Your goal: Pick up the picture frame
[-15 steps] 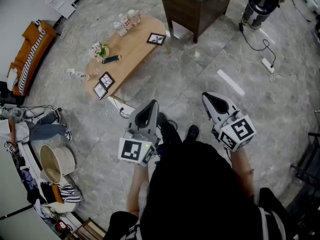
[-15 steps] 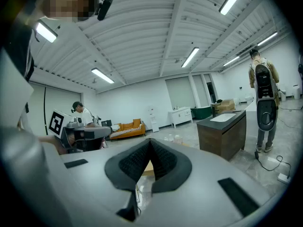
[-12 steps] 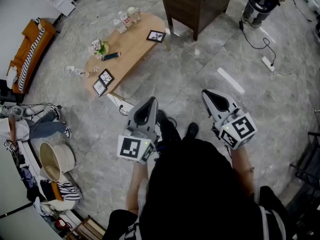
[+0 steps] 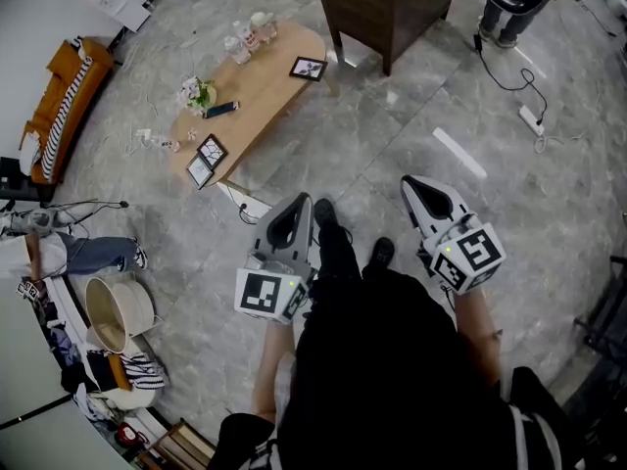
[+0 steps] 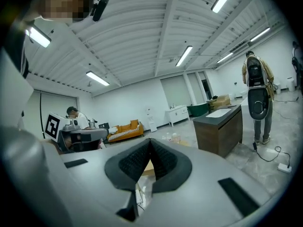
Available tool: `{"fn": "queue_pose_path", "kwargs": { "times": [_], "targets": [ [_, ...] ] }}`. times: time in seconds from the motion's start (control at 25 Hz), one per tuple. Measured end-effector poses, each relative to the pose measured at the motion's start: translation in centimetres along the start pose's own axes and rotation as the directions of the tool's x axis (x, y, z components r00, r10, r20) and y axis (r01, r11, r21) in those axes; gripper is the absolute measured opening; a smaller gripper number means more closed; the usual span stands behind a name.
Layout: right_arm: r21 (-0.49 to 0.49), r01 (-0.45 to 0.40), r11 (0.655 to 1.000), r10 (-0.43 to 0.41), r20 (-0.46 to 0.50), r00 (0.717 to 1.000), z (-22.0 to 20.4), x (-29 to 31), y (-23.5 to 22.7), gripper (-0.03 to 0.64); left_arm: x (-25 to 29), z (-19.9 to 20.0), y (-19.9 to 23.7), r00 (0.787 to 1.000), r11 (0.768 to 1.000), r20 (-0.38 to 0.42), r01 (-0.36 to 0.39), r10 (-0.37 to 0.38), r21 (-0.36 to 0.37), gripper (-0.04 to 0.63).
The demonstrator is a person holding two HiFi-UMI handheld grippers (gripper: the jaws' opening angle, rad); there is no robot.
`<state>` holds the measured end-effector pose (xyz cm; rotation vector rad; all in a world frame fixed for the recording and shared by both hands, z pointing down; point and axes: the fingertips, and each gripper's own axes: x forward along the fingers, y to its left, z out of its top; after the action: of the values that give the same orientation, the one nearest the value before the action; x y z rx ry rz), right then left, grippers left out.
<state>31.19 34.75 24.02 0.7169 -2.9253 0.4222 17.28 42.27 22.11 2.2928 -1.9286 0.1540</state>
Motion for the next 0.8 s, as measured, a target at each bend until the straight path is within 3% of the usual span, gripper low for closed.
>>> {"fn": "queue_pose_path", "kwargs": {
  "times": [0.36,0.8],
  "targets": [
    [0.066,0.046,0.997,-0.045,-0.018,0.999,-0.1,3.0,-2.6,0.012,3.5,-0.5,3.1,0.999,0.999,-0.012,0.035,-0.035,-0.016,0.014],
    [-0.007,0.106,0.994,-0.107,-0.046,0.993,4.8,14.6,-6.8,0.012,12.6,2.3,12.8,0.994,0.994,0.025,0.106,-0.105,-0.018,0.014]
  ]
}}
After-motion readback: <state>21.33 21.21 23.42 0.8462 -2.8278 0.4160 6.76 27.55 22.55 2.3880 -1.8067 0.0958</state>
